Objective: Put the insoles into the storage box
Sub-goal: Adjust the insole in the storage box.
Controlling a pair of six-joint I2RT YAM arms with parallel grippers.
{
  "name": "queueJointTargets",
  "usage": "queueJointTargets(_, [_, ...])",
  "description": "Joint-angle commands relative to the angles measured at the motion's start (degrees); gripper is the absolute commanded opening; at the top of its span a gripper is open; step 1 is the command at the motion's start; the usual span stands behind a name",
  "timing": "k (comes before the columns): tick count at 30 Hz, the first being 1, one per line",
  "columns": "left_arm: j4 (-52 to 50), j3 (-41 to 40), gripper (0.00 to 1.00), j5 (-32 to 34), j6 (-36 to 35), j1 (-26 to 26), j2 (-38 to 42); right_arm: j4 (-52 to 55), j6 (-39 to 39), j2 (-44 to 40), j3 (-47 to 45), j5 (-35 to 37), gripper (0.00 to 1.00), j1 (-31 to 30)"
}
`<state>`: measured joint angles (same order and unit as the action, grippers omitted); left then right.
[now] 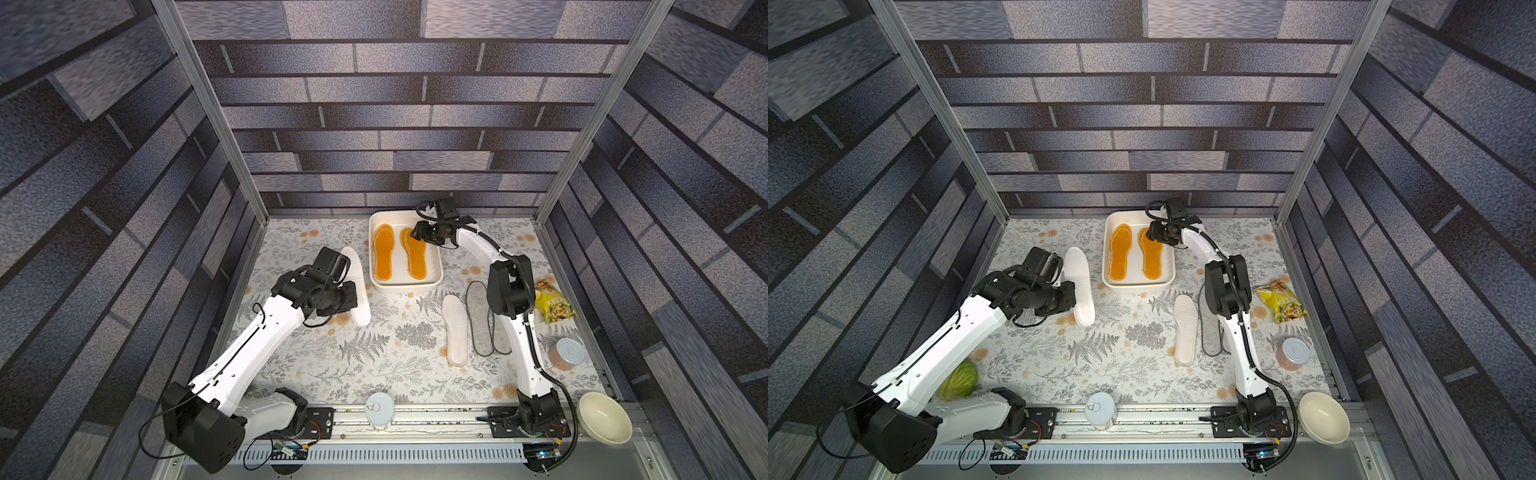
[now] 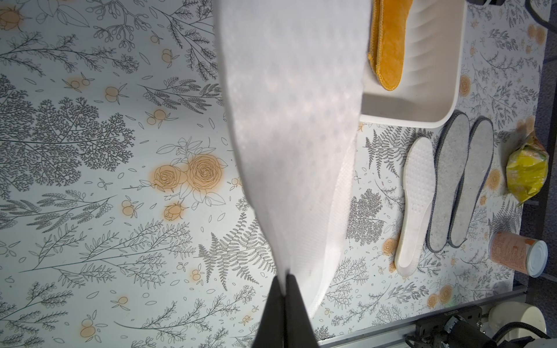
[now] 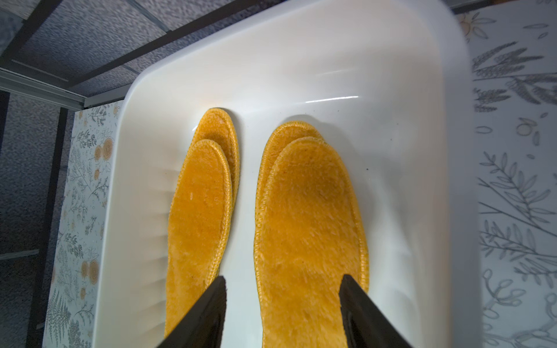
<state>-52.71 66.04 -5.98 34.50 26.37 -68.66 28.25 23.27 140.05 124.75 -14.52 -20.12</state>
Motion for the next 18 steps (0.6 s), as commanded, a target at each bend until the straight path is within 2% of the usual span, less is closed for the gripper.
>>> queueJointTargets(1, [0.2,-1.2,0.0,-0.1,0.0,-0.4,1.2,-3.0,-0.3,-4.8,-1.1,-1.1,0.61,-0.3])
queueJointTargets(9, [4.8,-2.2,0.0,-2.9,0.2,-0.7,2.0,-3.0,0.3,-9.7,-7.0,-5.6,0.59,-1.7])
queueJointTargets(18, [19.8,-3.8,0.0,-16.8,0.8,-2.1,1.1,-19.8,10.1,-25.4,-25.7,-24.8,0.6,-1.7])
